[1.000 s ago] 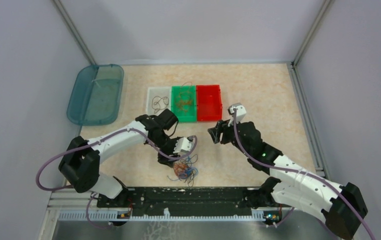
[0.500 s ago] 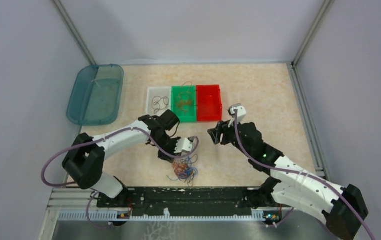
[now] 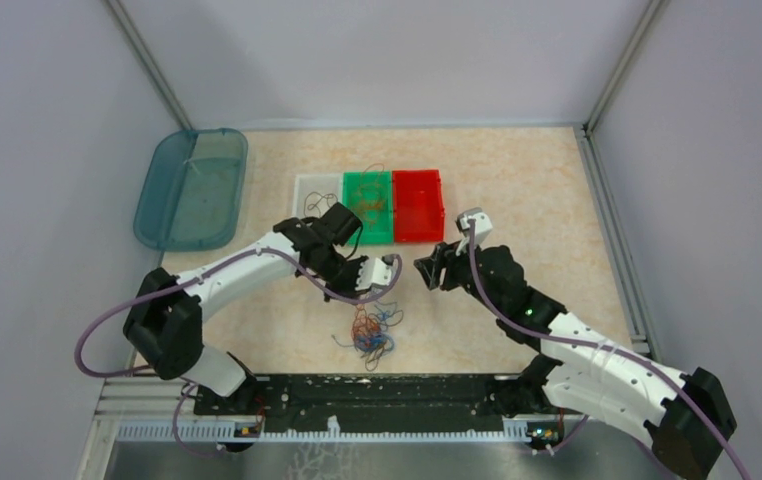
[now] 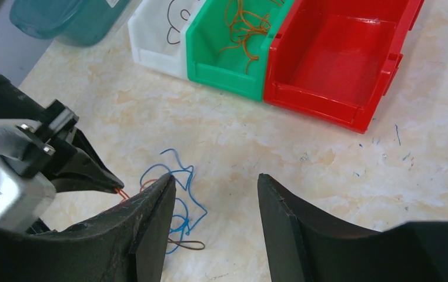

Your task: Untangle the cables

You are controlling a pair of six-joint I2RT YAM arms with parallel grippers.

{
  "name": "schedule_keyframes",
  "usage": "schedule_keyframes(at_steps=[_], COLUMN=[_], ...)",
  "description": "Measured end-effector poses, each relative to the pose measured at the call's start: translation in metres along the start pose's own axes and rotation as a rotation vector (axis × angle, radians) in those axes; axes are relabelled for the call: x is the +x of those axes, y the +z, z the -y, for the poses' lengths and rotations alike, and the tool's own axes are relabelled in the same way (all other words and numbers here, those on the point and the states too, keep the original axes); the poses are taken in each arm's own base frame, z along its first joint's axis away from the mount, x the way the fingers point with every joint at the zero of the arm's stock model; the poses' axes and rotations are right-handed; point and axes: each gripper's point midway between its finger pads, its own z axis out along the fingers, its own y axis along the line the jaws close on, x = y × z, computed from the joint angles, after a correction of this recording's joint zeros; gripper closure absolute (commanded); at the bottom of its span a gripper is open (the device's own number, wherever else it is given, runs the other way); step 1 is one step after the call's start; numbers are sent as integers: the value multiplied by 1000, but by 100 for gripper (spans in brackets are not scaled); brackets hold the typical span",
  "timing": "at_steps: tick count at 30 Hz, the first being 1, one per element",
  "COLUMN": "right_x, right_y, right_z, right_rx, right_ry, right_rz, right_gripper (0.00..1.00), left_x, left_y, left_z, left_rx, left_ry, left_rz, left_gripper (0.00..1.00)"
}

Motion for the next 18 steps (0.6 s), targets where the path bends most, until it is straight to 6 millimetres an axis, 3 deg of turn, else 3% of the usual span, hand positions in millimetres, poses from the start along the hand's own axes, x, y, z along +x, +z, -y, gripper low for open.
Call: schedule_keyframes(at_steps=[5, 9, 14, 18], right_x=[4, 5, -7, -10], right_y=[0, 0, -2, 3], right_z=[1, -7, -40, -61], right_rx=[-4, -59, -239, -344], right_ry=[1, 14, 29, 45], right_rz=[-2, 17, 73, 83], right_gripper=[42, 36, 35, 34], left_x=[-23, -51, -79, -89], left_y=[-18, -45, -79, -93], left_z=[-15, -28, -23, -16], left_rx=[-61, -130, -194, -206], left_ry=[15, 57, 113, 131], left_rz=[38, 92, 183, 227], left_gripper=[100, 100, 100, 100])
